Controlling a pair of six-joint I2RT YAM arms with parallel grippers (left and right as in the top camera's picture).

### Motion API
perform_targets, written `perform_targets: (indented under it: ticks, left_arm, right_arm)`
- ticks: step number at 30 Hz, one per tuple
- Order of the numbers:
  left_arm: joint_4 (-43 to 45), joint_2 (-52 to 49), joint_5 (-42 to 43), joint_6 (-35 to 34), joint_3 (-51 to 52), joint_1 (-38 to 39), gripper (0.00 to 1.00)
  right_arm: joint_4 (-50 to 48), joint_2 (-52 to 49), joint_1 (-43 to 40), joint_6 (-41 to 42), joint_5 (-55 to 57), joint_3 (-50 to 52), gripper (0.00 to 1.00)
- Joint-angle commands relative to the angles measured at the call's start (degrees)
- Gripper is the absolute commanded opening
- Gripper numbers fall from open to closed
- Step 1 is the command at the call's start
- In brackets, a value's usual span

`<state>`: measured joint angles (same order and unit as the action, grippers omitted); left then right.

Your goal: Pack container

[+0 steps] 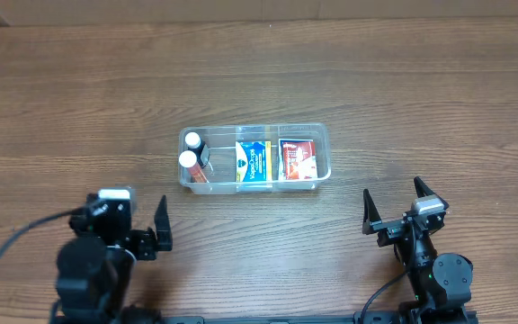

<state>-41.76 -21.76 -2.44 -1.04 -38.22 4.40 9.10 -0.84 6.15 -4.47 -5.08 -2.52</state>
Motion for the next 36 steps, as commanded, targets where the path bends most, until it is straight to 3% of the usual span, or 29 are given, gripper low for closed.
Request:
perform_targets:
  ticks: [1,9,12,36]
  left_arm:
    - [9.44,8.15,-0.04,1.14,13.81,-0.44,1.0]
    - [33.83,19.52,1.57,4.24,33.16,-0.66,1.0]
    - [39.06,21.66,1.64,5.81,38.14,-0.63,1.0]
    - [37.46,21.49,1.42,6.21,37.94,-0.68,1.0]
  right_arm:
    - [-0.26,0.68,0.31,0.42,0.52,0.07,1.0]
    - [-0.26,0.68,0.31,0.42,0.52,0.07,1.0]
    - [-0.28,0.68,0.31,0.42,0.52,0.07,1.0]
    - [-0.26,0.68,0.31,0.42,0.52,0.07,1.0]
